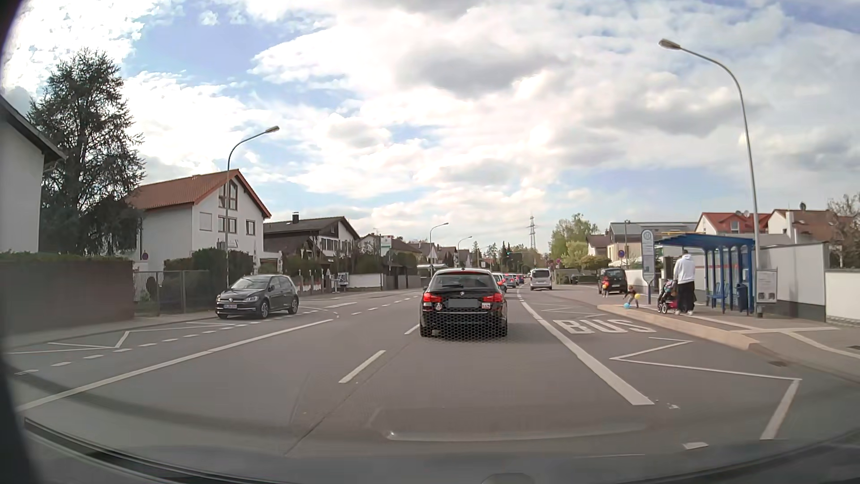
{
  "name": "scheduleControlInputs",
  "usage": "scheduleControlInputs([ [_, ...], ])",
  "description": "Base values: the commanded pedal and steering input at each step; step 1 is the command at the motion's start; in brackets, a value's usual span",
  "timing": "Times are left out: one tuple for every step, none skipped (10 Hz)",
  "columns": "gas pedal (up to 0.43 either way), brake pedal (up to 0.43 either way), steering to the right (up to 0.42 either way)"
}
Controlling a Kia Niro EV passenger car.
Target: Follow the waypoints while adhering to traffic rules and regulations
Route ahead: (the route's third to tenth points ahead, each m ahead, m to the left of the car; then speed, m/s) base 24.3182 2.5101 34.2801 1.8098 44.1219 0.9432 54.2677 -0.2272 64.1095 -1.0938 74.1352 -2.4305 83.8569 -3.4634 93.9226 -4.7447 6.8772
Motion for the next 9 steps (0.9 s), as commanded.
scheduleControlInputs([
  [0.0,0.244,0.006],
  [0.0,0.244,0.006],
  [0.0,0.244,0.006],
  [0.0,0.244,0.006],
  [0.0,0.238,0.006],
  [0.0,0.238,0.006],
  [0.0,0.238,0.006],
  [0.0,0.238,0.007],
  [0.0,0.226,0.007],
])
